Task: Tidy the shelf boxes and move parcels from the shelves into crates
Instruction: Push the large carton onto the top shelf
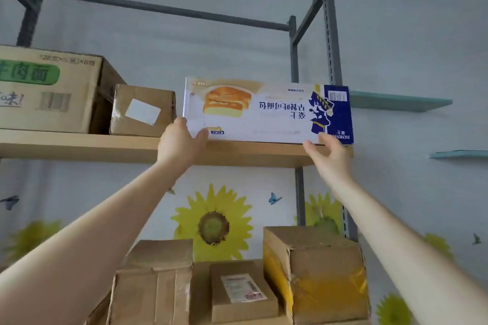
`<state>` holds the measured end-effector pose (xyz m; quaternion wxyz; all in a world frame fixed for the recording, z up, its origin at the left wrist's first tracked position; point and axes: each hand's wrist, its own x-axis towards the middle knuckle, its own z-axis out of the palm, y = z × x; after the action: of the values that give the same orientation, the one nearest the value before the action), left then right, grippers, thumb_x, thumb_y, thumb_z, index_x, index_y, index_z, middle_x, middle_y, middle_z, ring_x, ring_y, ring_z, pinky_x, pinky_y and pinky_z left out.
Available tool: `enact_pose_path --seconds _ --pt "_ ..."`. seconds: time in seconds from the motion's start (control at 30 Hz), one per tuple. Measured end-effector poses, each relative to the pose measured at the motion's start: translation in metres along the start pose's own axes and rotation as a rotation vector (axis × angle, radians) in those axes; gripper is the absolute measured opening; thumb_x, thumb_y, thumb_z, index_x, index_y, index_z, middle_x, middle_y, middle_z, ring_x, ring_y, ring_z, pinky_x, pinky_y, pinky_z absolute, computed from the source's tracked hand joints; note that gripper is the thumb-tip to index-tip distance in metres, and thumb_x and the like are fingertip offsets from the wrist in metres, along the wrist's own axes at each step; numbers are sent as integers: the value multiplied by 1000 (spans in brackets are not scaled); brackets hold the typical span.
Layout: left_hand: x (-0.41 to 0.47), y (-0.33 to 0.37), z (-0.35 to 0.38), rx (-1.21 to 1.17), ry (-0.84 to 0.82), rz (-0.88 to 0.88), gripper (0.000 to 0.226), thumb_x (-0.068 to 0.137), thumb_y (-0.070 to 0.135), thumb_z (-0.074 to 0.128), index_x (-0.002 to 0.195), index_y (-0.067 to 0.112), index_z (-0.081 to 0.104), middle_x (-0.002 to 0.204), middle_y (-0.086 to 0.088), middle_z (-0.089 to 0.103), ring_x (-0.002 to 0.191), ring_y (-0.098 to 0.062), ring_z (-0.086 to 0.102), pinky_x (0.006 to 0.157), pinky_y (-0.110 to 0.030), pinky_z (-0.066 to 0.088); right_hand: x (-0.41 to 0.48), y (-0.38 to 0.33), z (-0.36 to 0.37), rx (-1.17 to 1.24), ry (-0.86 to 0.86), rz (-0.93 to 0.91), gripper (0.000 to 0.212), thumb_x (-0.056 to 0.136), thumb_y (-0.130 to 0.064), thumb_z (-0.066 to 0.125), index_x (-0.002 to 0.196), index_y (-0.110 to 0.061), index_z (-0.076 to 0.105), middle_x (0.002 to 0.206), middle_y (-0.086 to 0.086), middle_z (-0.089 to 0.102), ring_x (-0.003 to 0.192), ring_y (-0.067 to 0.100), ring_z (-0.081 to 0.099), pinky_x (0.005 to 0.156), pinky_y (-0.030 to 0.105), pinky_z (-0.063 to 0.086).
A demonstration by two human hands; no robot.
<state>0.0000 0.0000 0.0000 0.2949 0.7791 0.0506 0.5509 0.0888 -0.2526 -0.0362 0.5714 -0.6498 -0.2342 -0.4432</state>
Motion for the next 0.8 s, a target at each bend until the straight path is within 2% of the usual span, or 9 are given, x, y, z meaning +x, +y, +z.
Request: enact_pose_path --seconds 0.07,0.13,0.27,0.37,0.47,0.67,0.73,0.8 --pt "11 0 8 104 45 -10 48 89 39 50 115 0 46 115 -19 56 105 -37 52 76 -38 39 17 8 -3 -95 98 -81 48 87 -28 59 130 -10 49 140 6 46 132 18 36 104 27 27" --pt "21 0 17 176 101 -44 51 87 43 50 112 -1 48 114 -20 55 107 -38 51 83 -41 40 36 18 -7 -180 172 -116 49 86 -27 60 130 -8 49 143 10 42 136 21 31 110 34 26" --pt "31 -4 34 304 230 -42 58 85 49 50 111 -3 51 117 -23 52 112 -40 48 92 -43 37 60 44 -14 -309 249 -115 60 83 -29 63 134 -6 41 141 15 41 134 29 31 110 45 29" --pt "32 -9 43 408 269 -69 64 83 57 49 109 -1 53 118 -22 55 116 -39 46 96 -45 32 69 60 -16 -193 253 -81 66 78 -31 69 132 -7 40 131 13 49 123 29 44 102 47 38" --pt "30 -11 52 467 268 -79 65 82 60 46 108 1 51 118 -19 58 118 -36 45 96 -46 29 74 72 -16 -50 230 -27 63 72 -35 75 121 -10 44 120 9 58 107 24 56 91 40 48" --pt "23 -7 50 308 353 -71 58 80 55 56 102 1 50 109 -19 61 113 -37 48 98 -47 28 79 75 -25 -6 195 38 56 70 -40 76 110 -12 50 107 0 59 92 16 56 73 28 44" --pt "20 -7 46 163 391 -41 63 77 52 61 112 1 50 114 -18 59 114 -37 47 97 -47 32 77 70 -31 82 183 28 50 72 -37 75 108 -17 47 105 -5 56 90 10 53 69 23 41" --pt "19 -7 39 -63 402 1 69 73 49 66 122 5 46 121 -13 56 117 -34 47 96 -44 38 73 60 -36 188 184 17 52 73 -35 75 115 -20 47 107 -9 55 93 7 53 69 20 40"
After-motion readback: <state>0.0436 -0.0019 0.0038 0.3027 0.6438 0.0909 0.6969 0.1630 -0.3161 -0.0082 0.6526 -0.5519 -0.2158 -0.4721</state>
